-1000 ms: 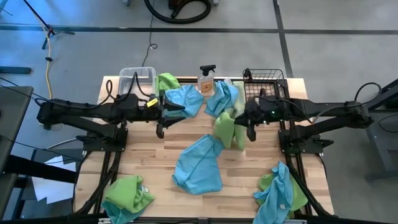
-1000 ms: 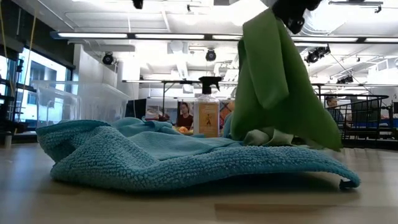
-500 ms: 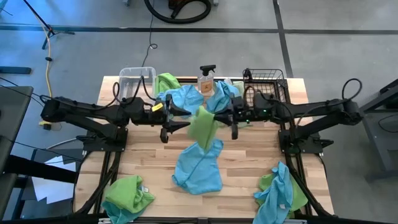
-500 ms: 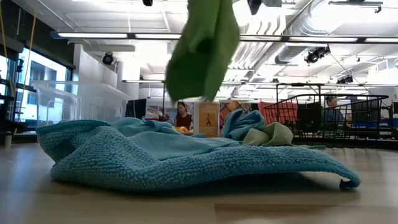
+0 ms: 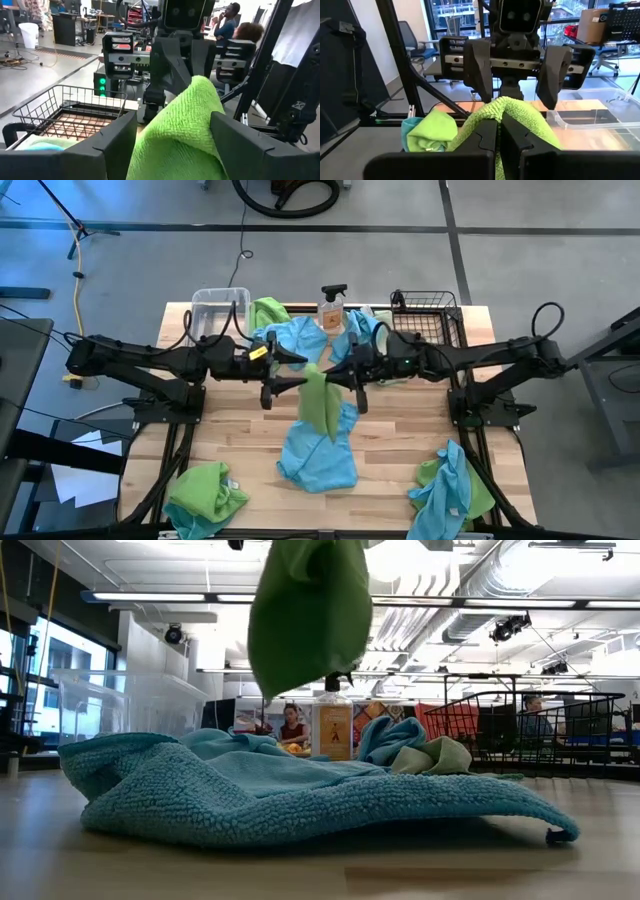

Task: Sort microfiber towel by color & place in baskets
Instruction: Put the green microfiber cloth into the bin

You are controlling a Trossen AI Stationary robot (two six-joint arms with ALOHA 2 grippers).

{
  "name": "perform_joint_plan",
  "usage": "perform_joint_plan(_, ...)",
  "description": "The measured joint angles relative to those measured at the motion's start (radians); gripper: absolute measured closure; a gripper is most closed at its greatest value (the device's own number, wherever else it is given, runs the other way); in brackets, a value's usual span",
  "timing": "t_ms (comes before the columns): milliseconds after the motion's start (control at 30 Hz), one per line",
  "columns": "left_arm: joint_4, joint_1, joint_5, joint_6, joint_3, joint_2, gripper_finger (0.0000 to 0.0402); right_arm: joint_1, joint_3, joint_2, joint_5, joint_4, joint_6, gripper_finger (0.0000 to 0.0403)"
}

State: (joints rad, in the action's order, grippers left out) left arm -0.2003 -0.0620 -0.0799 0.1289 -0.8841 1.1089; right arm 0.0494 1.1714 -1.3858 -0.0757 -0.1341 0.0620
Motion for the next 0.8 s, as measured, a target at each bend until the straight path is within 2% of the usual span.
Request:
perform_joint_plan(100, -0.006, 0.0, 0.005, 0.023, 0.0, 0.0, 0.015, 0.0, 0.013, -0.01, 0.0, -0.006, -0.019, 0.0403)
perform_joint_plan(267, -0.002, 0.003, 0.092, 0.087, 0.0, 0.0, 0.0144, -0.001, 0.014, -0.024, 0.0, -0.03, -0.037, 0.0403)
perform_joint_plan(467, -0.009, 0.003, 0.097, 0.105, 0.0, 0.013, 0.0144, -0.001, 0.014, -0.022, 0.0, -0.061, -0.07, 0.0403)
perform_joint_plan(800, -0.096, 0.003, 0.149, 0.026, 0.0, 0.089, 0.015, -0.003, 0.014, -0.022, 0.0, -0.074, -0.089, 0.0403)
